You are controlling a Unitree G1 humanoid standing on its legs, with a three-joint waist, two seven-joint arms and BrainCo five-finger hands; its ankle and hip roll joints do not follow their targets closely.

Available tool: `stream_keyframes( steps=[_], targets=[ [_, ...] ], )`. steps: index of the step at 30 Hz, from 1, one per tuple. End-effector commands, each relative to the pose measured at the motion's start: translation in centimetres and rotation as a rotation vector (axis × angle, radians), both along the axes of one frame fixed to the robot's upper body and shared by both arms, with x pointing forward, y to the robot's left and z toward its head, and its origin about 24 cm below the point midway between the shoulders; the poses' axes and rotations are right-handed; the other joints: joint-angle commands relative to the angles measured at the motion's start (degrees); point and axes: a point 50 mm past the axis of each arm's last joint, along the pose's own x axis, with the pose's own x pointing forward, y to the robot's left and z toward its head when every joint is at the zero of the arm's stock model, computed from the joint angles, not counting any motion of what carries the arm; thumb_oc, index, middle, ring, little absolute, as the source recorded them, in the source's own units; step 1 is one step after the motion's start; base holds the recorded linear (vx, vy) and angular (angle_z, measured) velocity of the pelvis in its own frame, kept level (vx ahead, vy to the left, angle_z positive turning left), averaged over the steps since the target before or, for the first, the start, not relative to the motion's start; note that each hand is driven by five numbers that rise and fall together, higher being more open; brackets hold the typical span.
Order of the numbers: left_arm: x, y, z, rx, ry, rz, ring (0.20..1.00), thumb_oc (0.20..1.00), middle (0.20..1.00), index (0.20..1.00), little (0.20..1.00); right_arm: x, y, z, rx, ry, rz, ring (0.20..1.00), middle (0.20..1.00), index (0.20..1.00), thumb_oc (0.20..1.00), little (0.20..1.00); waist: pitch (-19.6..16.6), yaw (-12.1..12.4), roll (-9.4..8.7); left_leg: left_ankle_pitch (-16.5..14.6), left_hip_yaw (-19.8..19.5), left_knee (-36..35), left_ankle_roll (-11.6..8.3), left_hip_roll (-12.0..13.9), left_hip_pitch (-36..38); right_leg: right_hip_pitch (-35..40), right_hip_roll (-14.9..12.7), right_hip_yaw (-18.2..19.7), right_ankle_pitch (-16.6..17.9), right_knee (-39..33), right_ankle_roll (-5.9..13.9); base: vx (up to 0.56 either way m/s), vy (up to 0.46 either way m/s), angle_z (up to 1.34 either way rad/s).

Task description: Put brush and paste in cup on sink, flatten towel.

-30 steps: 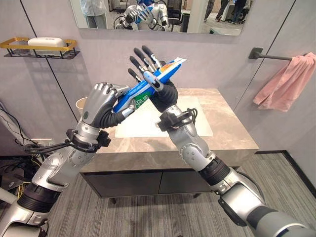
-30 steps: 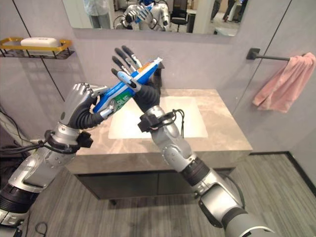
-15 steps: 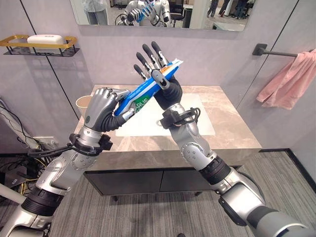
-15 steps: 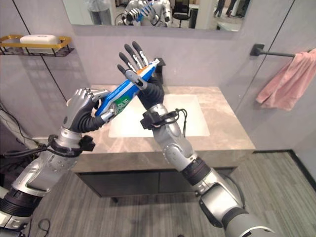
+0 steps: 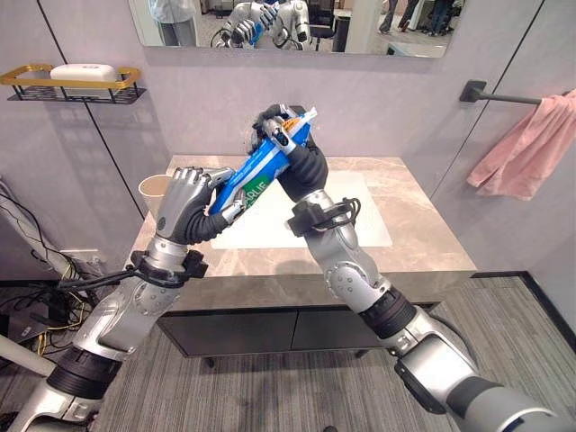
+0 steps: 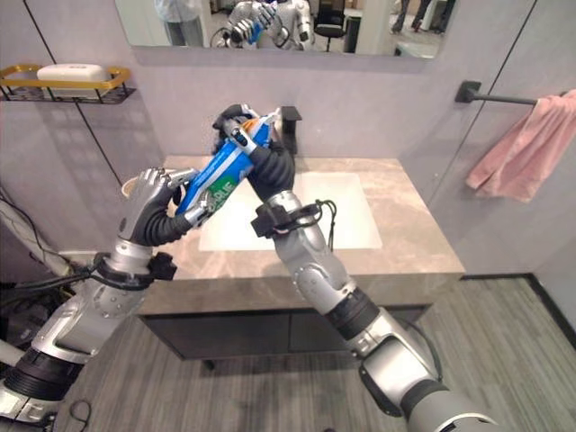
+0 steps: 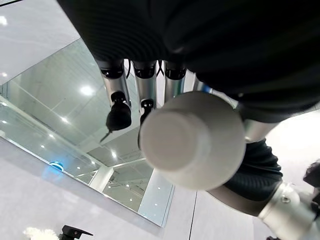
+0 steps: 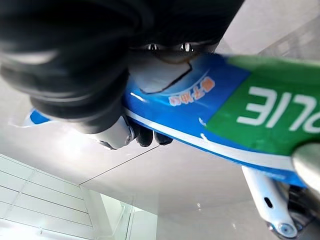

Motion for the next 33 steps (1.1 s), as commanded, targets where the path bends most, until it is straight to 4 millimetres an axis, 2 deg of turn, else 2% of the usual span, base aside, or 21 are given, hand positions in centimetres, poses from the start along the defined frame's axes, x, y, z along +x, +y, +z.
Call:
stream_keyframes(
  steps=[1,4,15,21,23,24,26,27,33],
  targets=[
    [-0.3,0.1,1.4,-0.062,-0.084,-0.008,0.376,0.376,0.376,0.376,0.376,0.0,-1.4,3.5,0.198,-0.076,-0.079,0.2,0.2,0.2,0.2,0.2,-2.2,0.0,-2.58,-0.1,-5.8,0.2,1.54,-0.4,-1.4,2.8,-6.1,0.3,-2.6,3.4,4.76,0.0,0.0,0.0],
    [-0.4,0.2,1.3,-0.084,-0.088,0.002,1.0,1.0,1.0,1.0,1.0,0.1,-1.4,3.6,0.208,-0.066,-0.097,0.2,0.2,0.2,0.2,0.2,-2.1,0.1,-2.61,-0.1,-5.9,0.2,1.55,-0.4,-1.5,2.8,-6.1,0.2,-2.5,3.3,4.74,0.0,0.0,0.0],
    [-1.3,1.0,1.0,-0.178,-0.111,0.045,1.0,1.0,1.0,1.0,1.0,1.1,-1.4,4.5,0.275,-0.022,-0.188,0.2,0.2,0.2,0.2,0.2,-1.5,2.1,-2.44,0.0,-7.2,0.2,1.7,-0.6,-2.1,3.1,-6.3,-0.9,-2.9,4.0,4.59,0.0,0.0,0.01],
    [-2.6,2.8,0.1,-0.245,-0.1,0.099,1.0,1.0,1.0,1.0,1.0,1.7,-2.0,5.7,0.274,-0.041,-0.253,0.2,0.2,0.2,0.2,0.2,-0.7,4.4,-2.54,0.3,-8.9,0.2,1.81,-1.0,-2.8,3.3,-6.8,-2.3,-3.2,4.5,4.59,0.01,-0.006,0.11],
    [-3.2,4.1,-0.8,-0.283,-0.068,0.153,1.0,1.0,1.0,1.0,1.0,2.0,-2.7,6.2,0.276,-0.053,-0.292,0.2,0.2,0.2,0.2,0.2,-0.2,5.8,-2.57,0.6,-9.8,0.2,1.8,-1.1,-3.3,3.5,-6.9,-2.9,-3.2,4.6,4.63,0.0,-0.006,0.25],
    [-3.7,5.8,-2.6,-0.341,0.005,0.229,1.0,1.0,1.0,1.0,1.0,2.5,-3.5,6.8,0.27,-0.068,-0.341,0.2,0.2,0.2,0.2,0.2,0.2,7.3,-2.69,1.0,-11.1,0.2,1.84,-1.4,-3.9,3.8,-7.1,-4.1,-3.4,4.7,4.68,-0.01,-0.004,0.39],
    [-4.2,7.0,-3.8,-0.395,0.061,0.269,1.0,1.0,1.0,1.0,1.0,2.9,-4.6,7.2,0.272,-0.076,-0.387,0.2,0.2,0.2,0.2,0.2,0.6,8.8,-2.87,1.3,-12.2,0.2,1.9,-1.7,-4.7,4.2,-7.3,-5.3,-3.4,4.5,4.7,0.0,-0.016,0.33],
    [-4.9,8.4,-5.4,-0.461,0.15,0.318,1.0,1.0,1.0,1.0,1.0,3.2,-5.8,7.8,0.264,-0.101,-0.438,0.2,0.2,0.2,0.2,0.2,0.8,10.4,-3.06,1.7,-13.6,0.2,1.94,-1.9,-5.4,4.6,-7.4,-6.6,-3.4,4.2,4.79,0.02,-0.023,0.4],
    [-6.3,11.3,-9.9,-0.494,0.401,0.455,1.0,1.0,1.0,1.0,1.0,4.2,-8.6,9.9,0.235,-0.146,-0.584,0.2,0.2,0.2,0.2,0.2,1.7,14.6,-3.83,2.6,-16.9,0.2,2.0,-2.6,-7.4,5.6,-7.5,-10.1,-3.4,3.9,5.03,0.02,-0.014,0.41]
  ],
)
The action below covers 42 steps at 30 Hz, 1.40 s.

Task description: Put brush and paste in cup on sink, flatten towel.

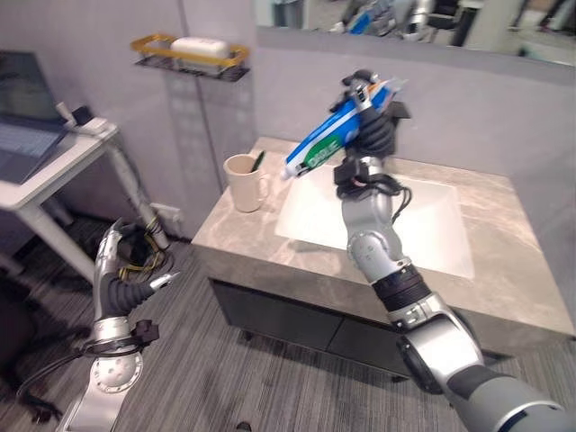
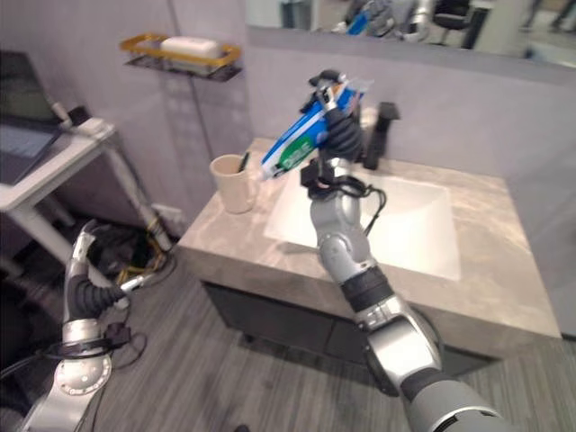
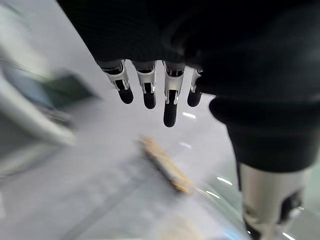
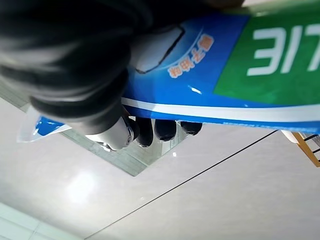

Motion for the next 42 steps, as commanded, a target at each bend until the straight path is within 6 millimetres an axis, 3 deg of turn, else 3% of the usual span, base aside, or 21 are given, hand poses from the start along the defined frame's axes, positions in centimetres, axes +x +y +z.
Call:
stream_keyframes(
  steps=[1,2,5,10,28,42],
  targets=[
    [0.6,0.8,1.0,0.018,0.01,-0.071,1.0,1.0,1.0,1.0,1.0,-0.7,-0.6,6.9,-0.011,-0.237,-0.087,0.2,0.2,0.2,0.2,0.2,-0.4,1.8,-4.42,1.8,-7.4,0.1,2.28,-2.2,-3.5,3.9,-6.5,-0.8,-1.0,4.2,4.4,0.03,-0.011,0.37],
    [0.2,1.0,-0.6,-0.013,0.093,-0.066,1.0,1.0,1.0,1.0,1.0,-0.5,-1.4,7.7,-0.048,-0.25,-0.131,0.2,0.2,0.2,0.2,0.2,0.0,2.9,-4.68,1.6,-8.0,0.1,2.28,-2.3,-3.8,4.3,-6.4,-1.6,-1.2,4.1,4.53,0.02,0.002,0.39],
    [-0.5,0.8,-2.9,-0.099,0.21,-0.087,1.0,1.0,1.0,1.0,1.0,-0.3,-2.4,9.1,-0.118,-0.273,-0.201,0.2,0.2,0.2,0.2,0.2,0.7,4.4,-5.34,2.4,-9.5,0.1,2.55,-2.9,-5.3,4.2,-6.5,-3.0,-0.6,3.7,4.77,0.03,0.008,0.28],
    [-1.0,0.7,-4.1,-0.113,0.293,-0.118,1.0,1.0,1.0,1.0,1.0,-0.3,-2.6,10.5,-0.161,-0.299,-0.241,0.2,0.2,0.2,0.2,0.2,1.5,5.4,-6.01,2.5,-9.9,0.2,2.79,-3.4,-6.1,4.0,-6.5,-3.4,-0.3,3.4,5.0,0.03,0.016,0.11],
    [-0.9,0.6,-4.0,-0.053,0.376,-0.218,1.0,1.0,1.0,1.0,1.0,-0.5,-3.5,14.0,-0.278,-0.36,-0.338,0.2,0.2,0.2,0.2,0.2,4.0,8.0,-7.85,3.0,-12.7,0.1,3.15,-6.1,-11.3,2.2,-7.2,-5.9,2.5,1.3,6.48,0.01,0.022,0.07],
    [-0.3,0.1,-4.4,-0.054,0.389,-0.239,1.0,1.0,1.0,1.0,1.0,-0.5,-3.7,14.2,-0.303,-0.361,-0.362,0.2,0.2,0.2,0.2,0.2,5.6,7.5,-9.16,3.1,-12.7,0.1,3.61,-7.2,-13.4,0.3,-8.0,-5.5,4.4,0.8,7.1,0.0,0.017,0.05]
  ],
)
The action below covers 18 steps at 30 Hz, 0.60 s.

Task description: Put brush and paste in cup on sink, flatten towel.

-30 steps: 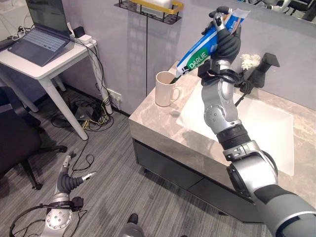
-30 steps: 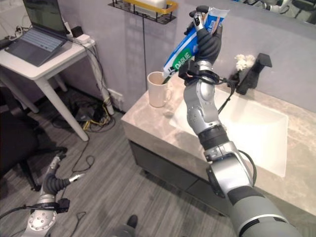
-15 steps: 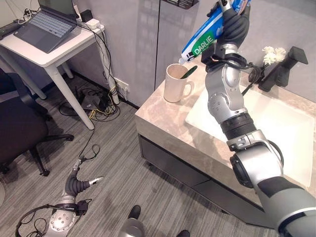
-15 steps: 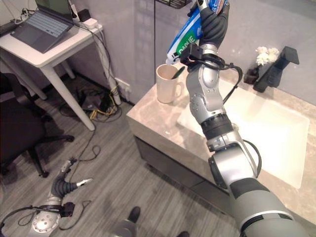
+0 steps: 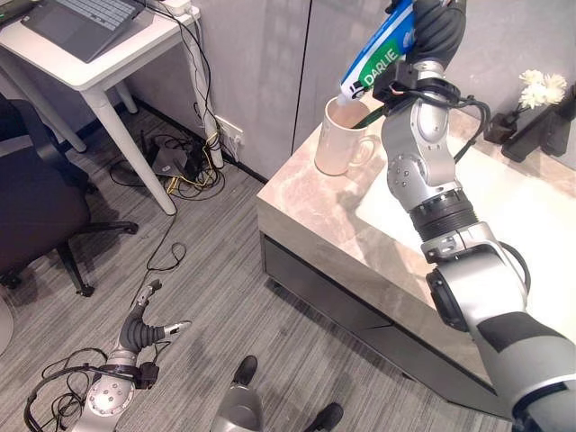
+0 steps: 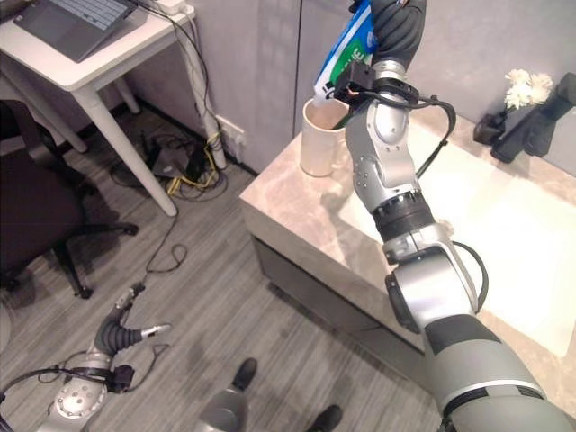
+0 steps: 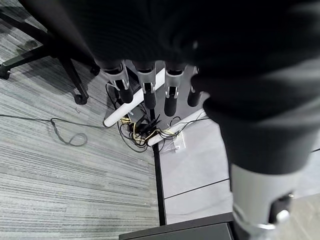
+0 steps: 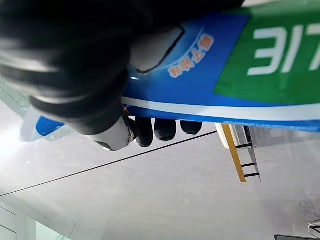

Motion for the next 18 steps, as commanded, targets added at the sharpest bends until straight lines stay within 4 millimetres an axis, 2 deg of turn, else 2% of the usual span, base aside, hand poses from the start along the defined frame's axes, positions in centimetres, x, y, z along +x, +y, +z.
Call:
stream_keyframes(
  steps=[1,5,18],
  targets=[
    [0.9,0.1,1.7,0.065,-0.052,-0.076,1.0,1.0,1.0,1.0,1.0,-2.3,-0.5,5.8,-0.077,-0.217,-0.029,0.2,0.2,0.2,0.2,0.2,-0.3,1.2,-3.06,3.0,-4.1,-3.0,3.46,-3.7,-0.8,6.7,-5.0,1.7,4.8,0.3,5.61,0.0,0.0,0.0],
    [0.9,0.2,1.8,0.071,-0.056,-0.071,1.0,1.0,1.0,1.0,1.0,-2.1,-0.4,5.5,-0.073,-0.203,-0.016,0.2,0.2,0.2,0.2,0.2,-0.2,1.0,-3.22,2.8,-4.0,-3.0,3.6,-3.7,-0.5,6.7,-5.0,2.0,4.9,0.4,5.6,0.0,0.0,0.0],
    [1.0,0.0,1.5,0.053,-0.063,-0.052,1.0,1.0,1.0,1.0,1.0,-1.5,1.8,3.6,-0.149,-0.152,0.04,0.2,0.2,0.2,0.2,0.2,-0.2,0.2,-3.91,2.3,-3.2,-3.0,3.95,-3.8,0.2,6.9,-5.0,2.6,5.1,0.3,5.52,0.0,-0.001,0.0]
  ],
)
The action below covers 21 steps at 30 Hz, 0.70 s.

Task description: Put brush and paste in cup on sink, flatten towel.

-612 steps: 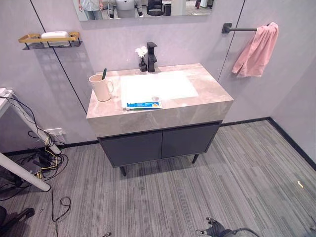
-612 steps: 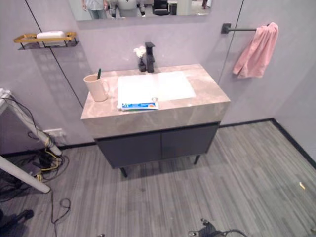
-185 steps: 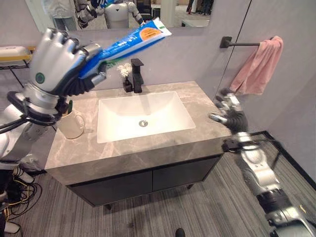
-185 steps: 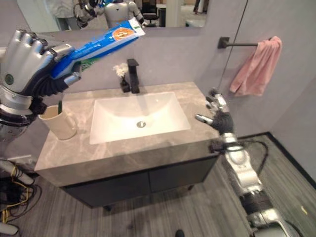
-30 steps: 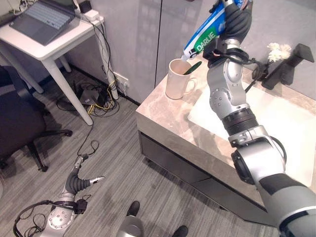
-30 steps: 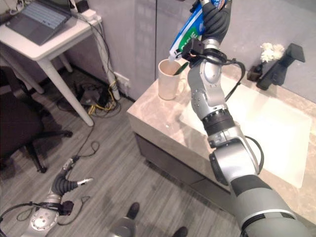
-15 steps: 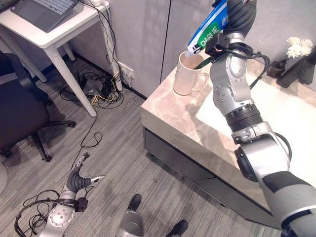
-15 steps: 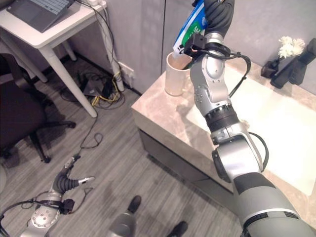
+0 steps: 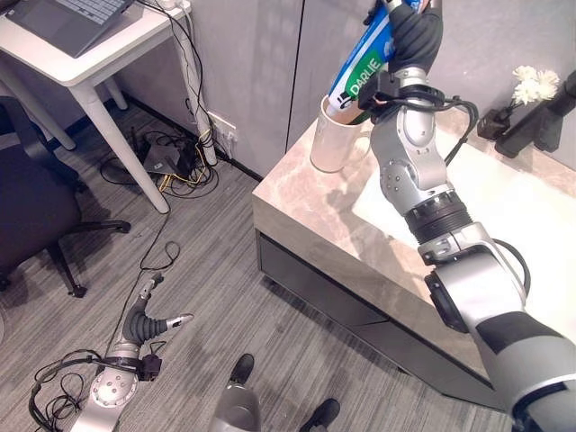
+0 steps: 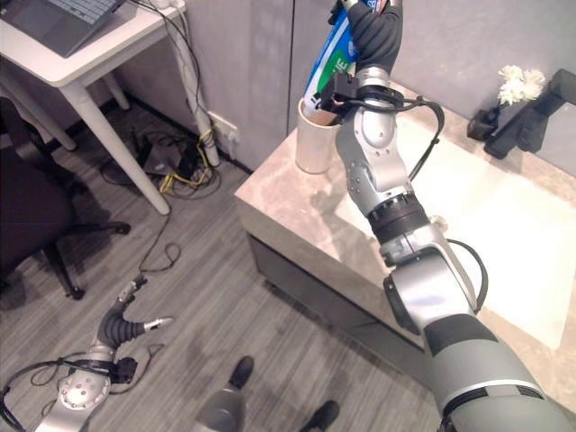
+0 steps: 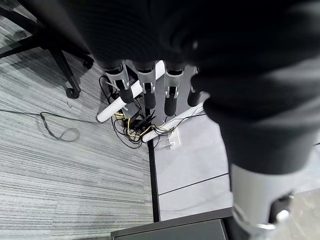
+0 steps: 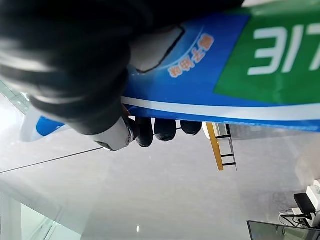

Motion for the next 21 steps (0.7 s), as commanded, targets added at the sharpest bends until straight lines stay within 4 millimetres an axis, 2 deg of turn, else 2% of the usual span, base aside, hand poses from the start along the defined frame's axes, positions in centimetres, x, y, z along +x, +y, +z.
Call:
stream_keyframes(
  steps=[1,9,21],
  targets=[
    [0.31,0.09,1.21,0.053,-0.045,-0.051,1.0,1.0,1.0,1.0,1.0,-1.62,0.07,4.39,-0.059,-0.178,0.002,0.2,0.2,0.2,0.2,0.2,-0.4,1.3,-2.64,2.3,-3.5,-3.5,3.95,-3.7,0.2,6.9,-5.1,2.1,4.8,0.3,5.59,0.0,0.0,0.0],
    [0.18,0.2,1.08,0.047,-0.04,-0.043,1.0,1.0,1.0,1.0,1.0,-1.62,0.5,4.22,-0.115,-0.183,-0.025,0.2,0.2,0.2,0.2,0.2,-0.3,1.5,-3.25,2.3,-3.4,-3.5,4.08,-3.6,0.1,6.6,-4.9,2.4,5.1,0.1,5.7,0.01,0.0,-0.07],
    [0.22,0.22,1.01,0.073,-0.036,-0.059,1.0,1.0,1.0,1.0,1.0,-1.75,0.72,4.63,-0.314,-0.233,-0.186,0.2,0.2,0.2,0.2,0.2,0.4,2.5,-3.92,2.4,-3.7,-3.5,4.11,-3.6,-1.1,5.7,-4.7,2.5,5.1,0.0,5.86,0.0,0.0,0.0]
  ],
)
